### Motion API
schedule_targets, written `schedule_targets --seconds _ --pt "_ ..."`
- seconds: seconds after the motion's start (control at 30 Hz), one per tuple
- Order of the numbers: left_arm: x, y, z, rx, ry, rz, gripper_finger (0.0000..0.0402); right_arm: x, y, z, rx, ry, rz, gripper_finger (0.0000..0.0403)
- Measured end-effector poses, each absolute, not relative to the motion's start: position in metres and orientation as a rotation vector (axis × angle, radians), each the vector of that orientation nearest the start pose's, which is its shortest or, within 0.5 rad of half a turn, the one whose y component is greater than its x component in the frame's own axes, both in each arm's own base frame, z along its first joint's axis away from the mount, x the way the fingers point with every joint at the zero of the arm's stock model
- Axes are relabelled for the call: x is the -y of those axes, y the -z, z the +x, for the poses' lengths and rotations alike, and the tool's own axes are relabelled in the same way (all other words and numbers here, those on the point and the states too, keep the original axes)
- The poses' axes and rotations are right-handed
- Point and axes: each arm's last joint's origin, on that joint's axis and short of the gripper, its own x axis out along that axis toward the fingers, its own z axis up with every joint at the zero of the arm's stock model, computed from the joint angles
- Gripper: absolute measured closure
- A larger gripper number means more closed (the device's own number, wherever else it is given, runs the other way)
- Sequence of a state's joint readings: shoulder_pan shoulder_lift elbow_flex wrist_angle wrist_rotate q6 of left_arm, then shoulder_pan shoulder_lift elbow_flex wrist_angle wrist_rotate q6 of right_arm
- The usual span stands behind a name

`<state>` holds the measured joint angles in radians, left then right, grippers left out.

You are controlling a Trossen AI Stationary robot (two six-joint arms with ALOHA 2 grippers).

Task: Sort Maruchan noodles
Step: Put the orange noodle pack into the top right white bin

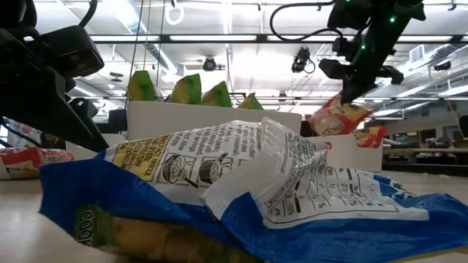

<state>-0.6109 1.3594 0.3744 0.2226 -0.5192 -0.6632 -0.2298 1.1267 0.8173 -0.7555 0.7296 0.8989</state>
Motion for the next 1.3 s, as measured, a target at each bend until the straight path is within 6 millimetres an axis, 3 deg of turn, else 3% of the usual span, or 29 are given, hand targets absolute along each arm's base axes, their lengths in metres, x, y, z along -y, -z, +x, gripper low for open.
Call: schedule_targets --seconds 0.33,0.57,0.77,0.93,1.13,1.3 --pt "0.113 -0.127 0.186 -0.633 -0.128 -0.238 0.0175 0.07 -0.244 0.195 -0.662 1.203 0.419 0.0398" --pt "0.113 -0.127 0.187 -0.624 -0.124 -0.246 0.0175 0.082 -0.22 0.207 -0.95 1.025 0.343 0.0398" --pt "0.113 -0.128 0.187 -0.621 -0.133 -0.276 0.0175 0.092 -0.209 0.218 -1.0 0.985 0.239 0.0399" --pt "0.112 -0.128 0.188 -0.619 -0.139 -0.282 0.0175 0.105 -0.201 0.226 -0.992 1.018 0.191 0.0398" --pt "0.111 -0.127 0.189 -0.626 -0.14 -0.316 0.0175 0.12 -0.187 0.221 -1.069 1.176 0.103 0.0396" --pt "0.112 -0.127 0.188 -0.637 -0.124 -0.322 0.0175 0.128 -0.193 0.214 -1.055 1.198 0.127 0.0372"
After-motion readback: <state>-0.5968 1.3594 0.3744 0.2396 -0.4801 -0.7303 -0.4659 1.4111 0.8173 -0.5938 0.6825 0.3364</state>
